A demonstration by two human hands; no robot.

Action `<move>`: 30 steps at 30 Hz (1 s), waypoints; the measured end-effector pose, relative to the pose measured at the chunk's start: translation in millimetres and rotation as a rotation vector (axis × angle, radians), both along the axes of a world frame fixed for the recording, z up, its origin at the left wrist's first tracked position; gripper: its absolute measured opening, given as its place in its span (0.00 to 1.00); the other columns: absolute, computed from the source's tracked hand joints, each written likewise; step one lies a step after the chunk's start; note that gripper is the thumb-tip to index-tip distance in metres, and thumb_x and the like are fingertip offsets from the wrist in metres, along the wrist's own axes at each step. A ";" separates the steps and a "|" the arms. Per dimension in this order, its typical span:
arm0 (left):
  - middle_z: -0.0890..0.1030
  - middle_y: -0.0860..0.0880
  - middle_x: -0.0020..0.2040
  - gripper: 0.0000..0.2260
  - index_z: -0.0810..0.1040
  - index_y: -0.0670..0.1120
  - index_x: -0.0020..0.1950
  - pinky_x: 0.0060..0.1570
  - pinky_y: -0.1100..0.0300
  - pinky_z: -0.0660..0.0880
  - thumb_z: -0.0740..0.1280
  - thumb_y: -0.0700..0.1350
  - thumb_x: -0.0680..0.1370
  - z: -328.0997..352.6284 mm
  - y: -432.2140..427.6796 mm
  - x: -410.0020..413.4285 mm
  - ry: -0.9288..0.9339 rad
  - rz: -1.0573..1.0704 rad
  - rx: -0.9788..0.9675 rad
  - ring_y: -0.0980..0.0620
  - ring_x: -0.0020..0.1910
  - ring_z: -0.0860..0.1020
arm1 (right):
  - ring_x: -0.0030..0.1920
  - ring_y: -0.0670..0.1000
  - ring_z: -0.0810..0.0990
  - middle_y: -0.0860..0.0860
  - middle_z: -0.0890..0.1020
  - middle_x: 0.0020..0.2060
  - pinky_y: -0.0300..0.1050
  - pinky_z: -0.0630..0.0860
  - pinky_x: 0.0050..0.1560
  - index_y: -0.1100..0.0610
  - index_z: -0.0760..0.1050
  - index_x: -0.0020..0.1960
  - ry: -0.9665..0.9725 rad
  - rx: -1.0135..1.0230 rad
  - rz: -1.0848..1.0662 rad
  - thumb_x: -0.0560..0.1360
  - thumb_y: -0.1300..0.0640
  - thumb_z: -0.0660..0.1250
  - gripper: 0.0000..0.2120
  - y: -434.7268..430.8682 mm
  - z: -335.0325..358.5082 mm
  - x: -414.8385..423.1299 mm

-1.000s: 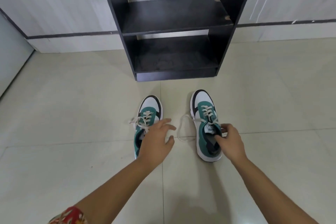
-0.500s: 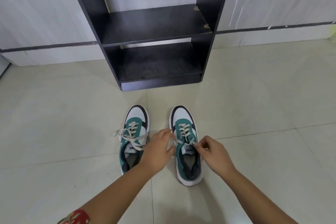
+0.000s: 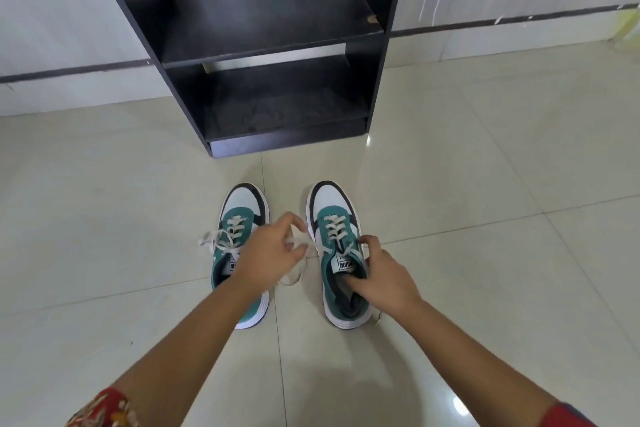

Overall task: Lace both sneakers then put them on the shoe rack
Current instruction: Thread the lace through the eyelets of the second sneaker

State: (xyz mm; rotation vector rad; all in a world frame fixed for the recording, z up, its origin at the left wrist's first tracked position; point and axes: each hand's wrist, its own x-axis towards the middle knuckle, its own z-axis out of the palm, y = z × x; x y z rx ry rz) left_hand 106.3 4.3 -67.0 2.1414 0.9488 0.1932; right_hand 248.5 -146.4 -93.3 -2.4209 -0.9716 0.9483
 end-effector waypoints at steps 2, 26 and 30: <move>0.68 0.53 0.29 0.10 0.73 0.54 0.48 0.33 0.58 0.70 0.68 0.41 0.72 14.6 6.5 1.0 -0.081 0.100 0.012 0.55 0.27 0.68 | 0.44 0.58 0.81 0.54 0.81 0.46 0.51 0.77 0.45 0.45 0.59 0.62 0.026 0.032 -0.071 0.67 0.45 0.65 0.27 0.5 -5.0 0.7; 0.83 0.53 0.48 0.06 0.81 0.51 0.46 0.54 0.55 0.71 0.64 0.48 0.76 -8.8 -13.2 16.1 0.163 -0.057 0.350 0.50 0.44 0.79 | 0.34 0.52 0.74 0.50 0.74 0.29 0.45 0.66 0.34 0.53 0.66 0.30 0.090 0.126 0.007 0.76 0.54 0.59 0.16 16.0 12.1 20.8; 0.82 0.52 0.47 0.09 0.81 0.51 0.47 0.62 0.54 0.65 0.60 0.46 0.78 -14.7 -5.7 0.3 0.340 -0.035 0.436 0.50 0.44 0.79 | 0.32 0.51 0.75 0.60 0.83 0.35 0.45 0.68 0.36 0.61 0.73 0.32 0.174 0.206 -0.243 0.75 0.58 0.59 0.14 6.9 13.9 32.0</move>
